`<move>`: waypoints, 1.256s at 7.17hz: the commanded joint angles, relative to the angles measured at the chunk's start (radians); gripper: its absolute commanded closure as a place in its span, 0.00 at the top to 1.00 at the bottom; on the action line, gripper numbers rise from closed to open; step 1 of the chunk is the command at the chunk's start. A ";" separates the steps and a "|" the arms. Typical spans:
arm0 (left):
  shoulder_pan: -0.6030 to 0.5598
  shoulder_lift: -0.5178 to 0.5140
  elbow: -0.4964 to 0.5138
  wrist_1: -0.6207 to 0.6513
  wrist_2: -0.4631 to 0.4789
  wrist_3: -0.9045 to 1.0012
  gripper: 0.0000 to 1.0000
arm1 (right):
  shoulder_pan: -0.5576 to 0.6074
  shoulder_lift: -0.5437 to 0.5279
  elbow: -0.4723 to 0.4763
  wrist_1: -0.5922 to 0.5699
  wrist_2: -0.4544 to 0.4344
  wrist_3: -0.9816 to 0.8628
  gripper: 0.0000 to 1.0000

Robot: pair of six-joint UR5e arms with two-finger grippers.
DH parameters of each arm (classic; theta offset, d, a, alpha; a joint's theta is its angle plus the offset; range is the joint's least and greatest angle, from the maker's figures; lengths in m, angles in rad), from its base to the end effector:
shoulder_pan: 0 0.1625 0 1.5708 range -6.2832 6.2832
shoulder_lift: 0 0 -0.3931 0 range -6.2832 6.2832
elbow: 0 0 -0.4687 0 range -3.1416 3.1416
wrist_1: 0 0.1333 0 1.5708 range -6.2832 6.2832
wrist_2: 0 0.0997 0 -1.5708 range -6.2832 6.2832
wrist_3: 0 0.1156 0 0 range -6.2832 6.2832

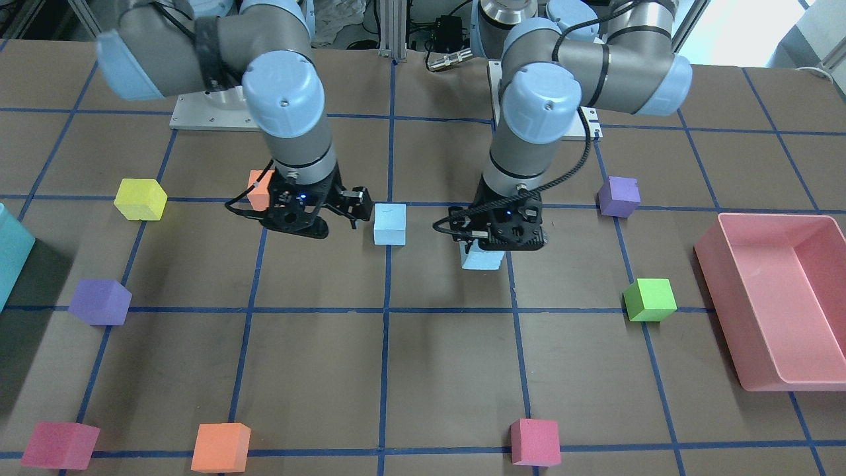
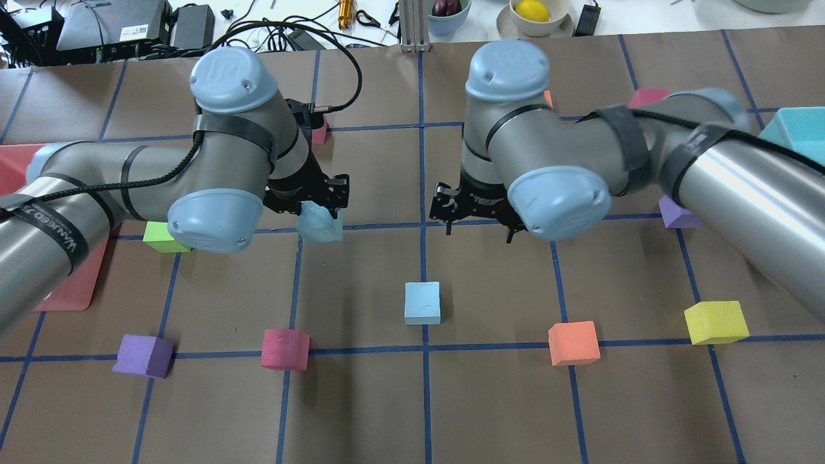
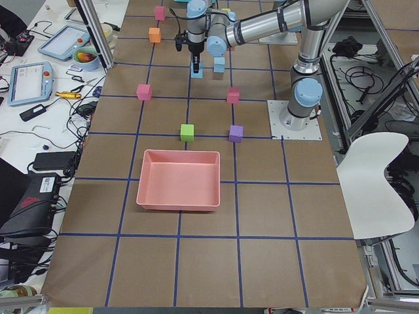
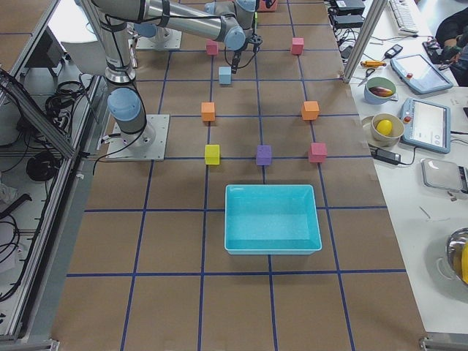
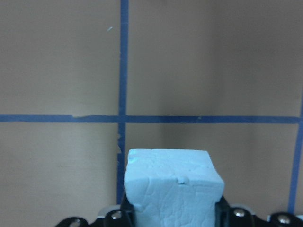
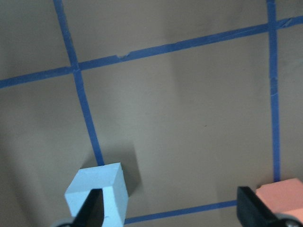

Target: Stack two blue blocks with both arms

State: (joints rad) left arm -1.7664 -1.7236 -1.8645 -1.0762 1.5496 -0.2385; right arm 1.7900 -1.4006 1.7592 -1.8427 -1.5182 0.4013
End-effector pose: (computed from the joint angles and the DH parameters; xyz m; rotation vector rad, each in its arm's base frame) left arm -0.2474 -0.5501 0.2380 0.0659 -3.1092 0.0659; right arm 0.2654 -0.5503 0.2618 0.2867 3.1010 0.1536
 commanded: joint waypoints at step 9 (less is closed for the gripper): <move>-0.291 -0.042 -0.064 0.077 -0.008 -0.332 0.24 | -0.213 -0.218 -0.075 0.233 -0.109 -0.231 1.00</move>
State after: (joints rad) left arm -2.0566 -1.7600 -1.9271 -1.0239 1.5450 -0.5694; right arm 1.5782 -1.6171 1.7021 -1.6131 -1.6178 0.1691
